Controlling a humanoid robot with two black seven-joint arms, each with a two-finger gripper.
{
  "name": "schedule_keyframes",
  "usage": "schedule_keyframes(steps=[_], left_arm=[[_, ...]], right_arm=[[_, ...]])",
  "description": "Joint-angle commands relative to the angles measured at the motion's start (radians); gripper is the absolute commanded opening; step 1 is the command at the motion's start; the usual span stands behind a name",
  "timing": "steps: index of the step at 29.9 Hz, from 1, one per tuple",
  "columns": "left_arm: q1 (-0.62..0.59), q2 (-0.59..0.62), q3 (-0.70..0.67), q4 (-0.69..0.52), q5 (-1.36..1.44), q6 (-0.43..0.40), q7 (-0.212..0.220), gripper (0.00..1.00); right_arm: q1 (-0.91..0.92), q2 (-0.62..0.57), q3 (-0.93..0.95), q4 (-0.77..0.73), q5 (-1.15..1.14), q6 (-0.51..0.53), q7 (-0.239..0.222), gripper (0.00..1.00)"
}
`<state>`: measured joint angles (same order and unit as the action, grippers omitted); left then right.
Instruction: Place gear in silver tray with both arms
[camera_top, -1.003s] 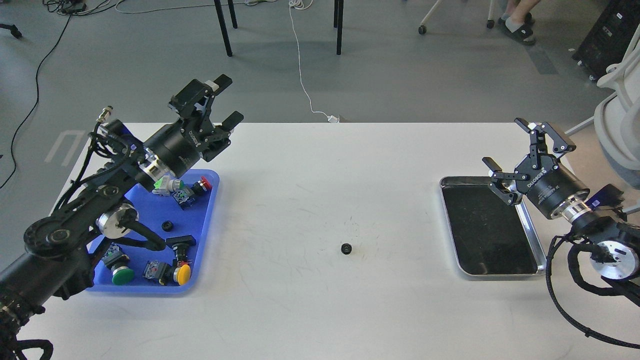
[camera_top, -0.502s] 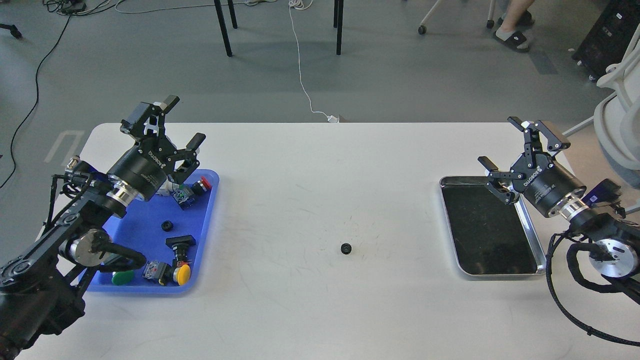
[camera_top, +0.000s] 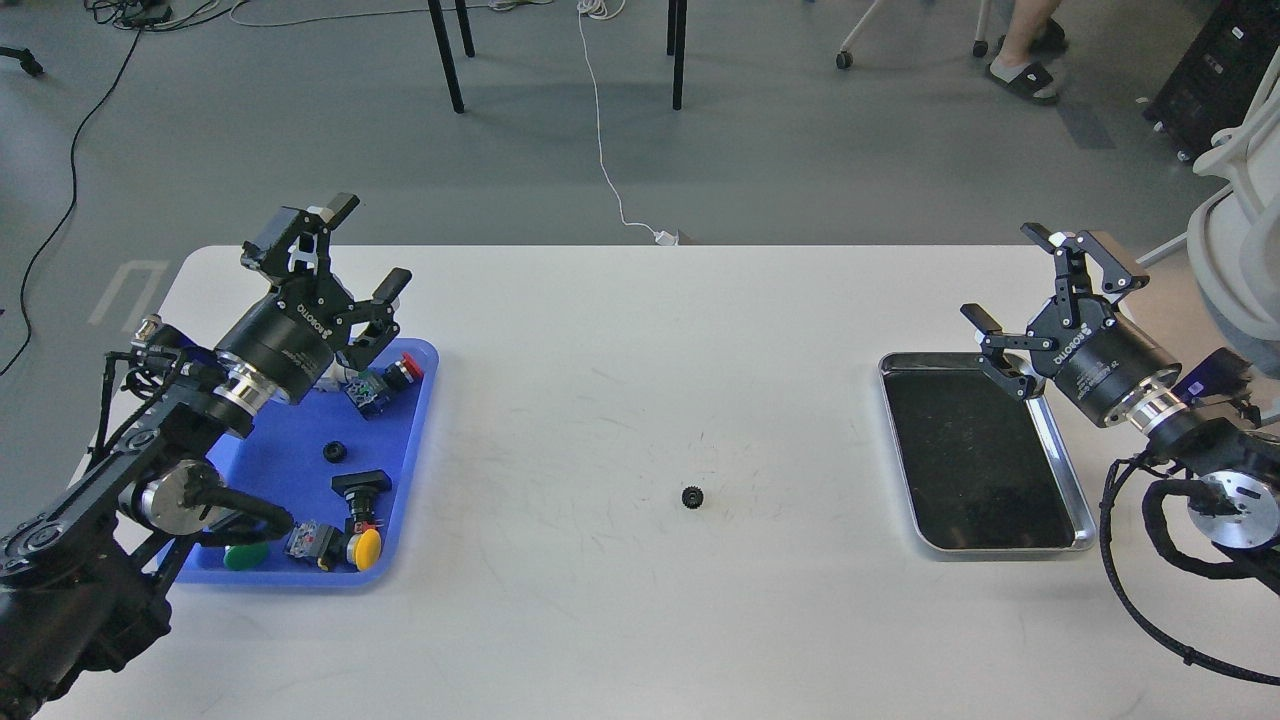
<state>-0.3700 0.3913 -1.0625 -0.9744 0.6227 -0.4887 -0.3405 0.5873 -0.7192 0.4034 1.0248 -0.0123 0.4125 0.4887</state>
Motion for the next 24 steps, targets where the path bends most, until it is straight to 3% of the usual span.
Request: schedule_keyframes(steps=[1, 14, 18, 24], left_arm=[[0.006, 0.003, -0.002, -0.001, 0.0, 0.0, 0.0, 0.98], [0.006, 0.0, -0.01, -0.001, 0.0, 0.0, 0.0, 0.98], [0.006, 0.0, -0.011, -0.012, 0.002, 0.0, 0.0, 0.98], [0.006, 0.0, -0.011, -0.013, 0.002, 0.0, 0.0, 0.98]], right_arm=[[0.0, 0.0, 0.0, 0.003, 0.0, 0.0, 0.0, 0.99], [0.046, -0.028, -0.003, 0.015, -0.047, 0.0, 0.0, 0.99], [0.132, -0.06, -0.044, 0.041, -0.197, -0.001, 0.0, 0.99], [0.382, -0.086, -0.271, 0.072, -0.356, -0.001, 0.0, 0.99]])
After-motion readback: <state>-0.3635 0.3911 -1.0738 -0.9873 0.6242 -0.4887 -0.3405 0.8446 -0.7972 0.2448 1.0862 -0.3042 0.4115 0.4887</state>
